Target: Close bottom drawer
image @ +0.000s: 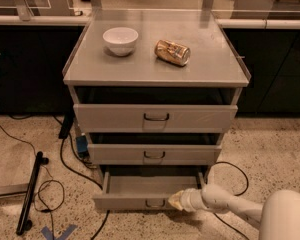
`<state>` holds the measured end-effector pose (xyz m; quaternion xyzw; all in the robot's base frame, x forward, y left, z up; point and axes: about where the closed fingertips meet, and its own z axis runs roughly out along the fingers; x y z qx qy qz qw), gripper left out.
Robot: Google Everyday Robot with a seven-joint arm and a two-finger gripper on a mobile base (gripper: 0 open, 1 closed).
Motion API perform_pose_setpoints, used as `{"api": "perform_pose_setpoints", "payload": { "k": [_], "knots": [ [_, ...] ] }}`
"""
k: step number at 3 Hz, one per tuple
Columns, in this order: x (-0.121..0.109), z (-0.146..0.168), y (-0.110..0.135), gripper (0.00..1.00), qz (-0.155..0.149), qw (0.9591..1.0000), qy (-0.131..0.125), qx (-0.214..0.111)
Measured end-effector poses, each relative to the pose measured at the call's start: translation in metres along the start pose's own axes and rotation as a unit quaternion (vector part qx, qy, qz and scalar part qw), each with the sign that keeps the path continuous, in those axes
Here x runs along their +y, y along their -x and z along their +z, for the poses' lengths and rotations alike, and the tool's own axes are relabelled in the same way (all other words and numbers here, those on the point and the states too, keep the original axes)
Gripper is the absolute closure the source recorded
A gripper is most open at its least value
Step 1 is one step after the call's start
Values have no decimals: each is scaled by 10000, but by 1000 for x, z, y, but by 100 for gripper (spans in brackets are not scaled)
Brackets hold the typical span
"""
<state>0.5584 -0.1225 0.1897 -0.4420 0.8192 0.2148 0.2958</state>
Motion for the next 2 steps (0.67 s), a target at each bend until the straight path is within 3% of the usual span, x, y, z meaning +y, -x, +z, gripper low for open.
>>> {"api": "perform_pose_setpoints", "payload": {
  "k": [1,2],
  "knots": [
    [-66,-12,46,100,-307,9970,-699,-80],
    [-66,-12,46,0,-306,9970,-699,-81]
  ]
}}
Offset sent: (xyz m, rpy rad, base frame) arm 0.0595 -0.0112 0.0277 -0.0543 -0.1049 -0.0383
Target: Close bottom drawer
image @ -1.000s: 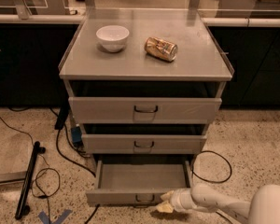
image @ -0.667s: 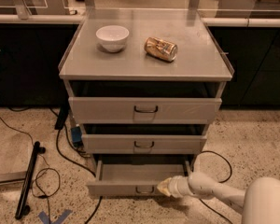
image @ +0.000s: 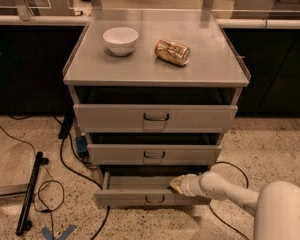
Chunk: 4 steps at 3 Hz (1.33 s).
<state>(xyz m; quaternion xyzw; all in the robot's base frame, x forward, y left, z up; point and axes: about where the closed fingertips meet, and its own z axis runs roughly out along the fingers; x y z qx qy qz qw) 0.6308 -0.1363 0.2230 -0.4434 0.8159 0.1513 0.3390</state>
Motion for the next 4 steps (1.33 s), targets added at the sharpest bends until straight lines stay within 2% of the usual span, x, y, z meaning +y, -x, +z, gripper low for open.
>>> {"api": "perform_pose_setpoints", "payload": {
  "k": [1,2,3,4],
  "knots": [
    [18,-33,-18,8,135,9999,109,1],
    [42,-115,-48,26,483,9988,51,20],
    [68,-154,-83,32,787,9969,15,75],
    [68,-152,-83,47,777,9969,12,85]
  ]
}}
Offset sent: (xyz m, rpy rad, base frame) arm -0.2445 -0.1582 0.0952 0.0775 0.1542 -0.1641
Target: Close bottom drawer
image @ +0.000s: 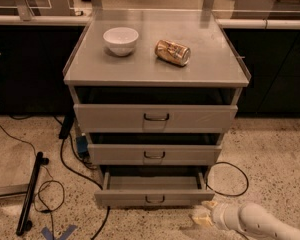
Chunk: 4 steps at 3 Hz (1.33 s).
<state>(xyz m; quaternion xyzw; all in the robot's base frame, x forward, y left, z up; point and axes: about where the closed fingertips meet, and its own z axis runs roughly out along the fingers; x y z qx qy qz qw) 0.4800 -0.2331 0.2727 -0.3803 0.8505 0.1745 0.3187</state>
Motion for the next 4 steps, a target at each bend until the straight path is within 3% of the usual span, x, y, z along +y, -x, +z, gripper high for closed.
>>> {"api": "perform_pose_setpoints", "payload": {
  "k": [2,3,4],
  "knots": [
    [-1,22,9,93,-148,9998,-30,107],
    [-1,22,9,100,-150,9998,-22,111],
    [0,23,9,100,-155,9998,-9,117]
  ]
}}
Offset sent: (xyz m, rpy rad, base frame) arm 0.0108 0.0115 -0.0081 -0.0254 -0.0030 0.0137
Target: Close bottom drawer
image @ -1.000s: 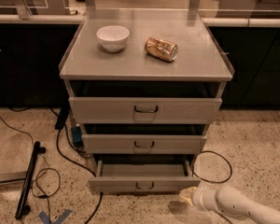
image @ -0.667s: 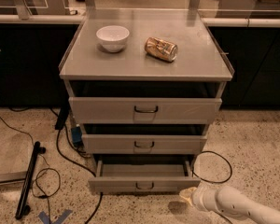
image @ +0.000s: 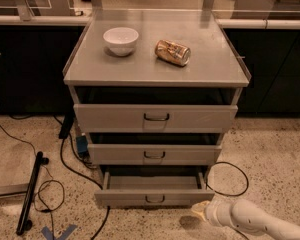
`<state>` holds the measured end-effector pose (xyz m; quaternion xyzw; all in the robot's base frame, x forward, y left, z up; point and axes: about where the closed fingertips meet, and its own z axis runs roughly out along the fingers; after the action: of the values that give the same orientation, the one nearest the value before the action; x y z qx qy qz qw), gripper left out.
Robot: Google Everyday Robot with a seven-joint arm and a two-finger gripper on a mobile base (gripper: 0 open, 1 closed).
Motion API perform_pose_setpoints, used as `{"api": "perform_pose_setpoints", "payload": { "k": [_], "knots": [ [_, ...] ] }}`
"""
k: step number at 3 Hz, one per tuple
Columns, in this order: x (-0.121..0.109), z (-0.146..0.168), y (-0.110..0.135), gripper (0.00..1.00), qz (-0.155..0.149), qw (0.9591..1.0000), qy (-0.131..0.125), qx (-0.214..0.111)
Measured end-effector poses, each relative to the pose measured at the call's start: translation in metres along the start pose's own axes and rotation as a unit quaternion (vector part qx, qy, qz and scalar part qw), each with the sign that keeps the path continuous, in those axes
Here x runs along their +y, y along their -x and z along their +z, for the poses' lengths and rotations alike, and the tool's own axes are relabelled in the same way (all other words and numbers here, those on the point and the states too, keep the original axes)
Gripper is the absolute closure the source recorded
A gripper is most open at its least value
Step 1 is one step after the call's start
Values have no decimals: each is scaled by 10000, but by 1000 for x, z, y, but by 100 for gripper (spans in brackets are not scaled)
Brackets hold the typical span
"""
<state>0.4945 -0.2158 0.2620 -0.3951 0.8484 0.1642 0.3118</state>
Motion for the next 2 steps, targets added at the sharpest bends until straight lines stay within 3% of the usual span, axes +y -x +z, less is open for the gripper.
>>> {"api": "perform_pose_setpoints", "payload": {
  "k": [1,2],
  "knots": [
    [-5,32,3,100,-120,9997,122,181],
    [-18,86,0,100,-204,9979,312,525]
  ]
}}
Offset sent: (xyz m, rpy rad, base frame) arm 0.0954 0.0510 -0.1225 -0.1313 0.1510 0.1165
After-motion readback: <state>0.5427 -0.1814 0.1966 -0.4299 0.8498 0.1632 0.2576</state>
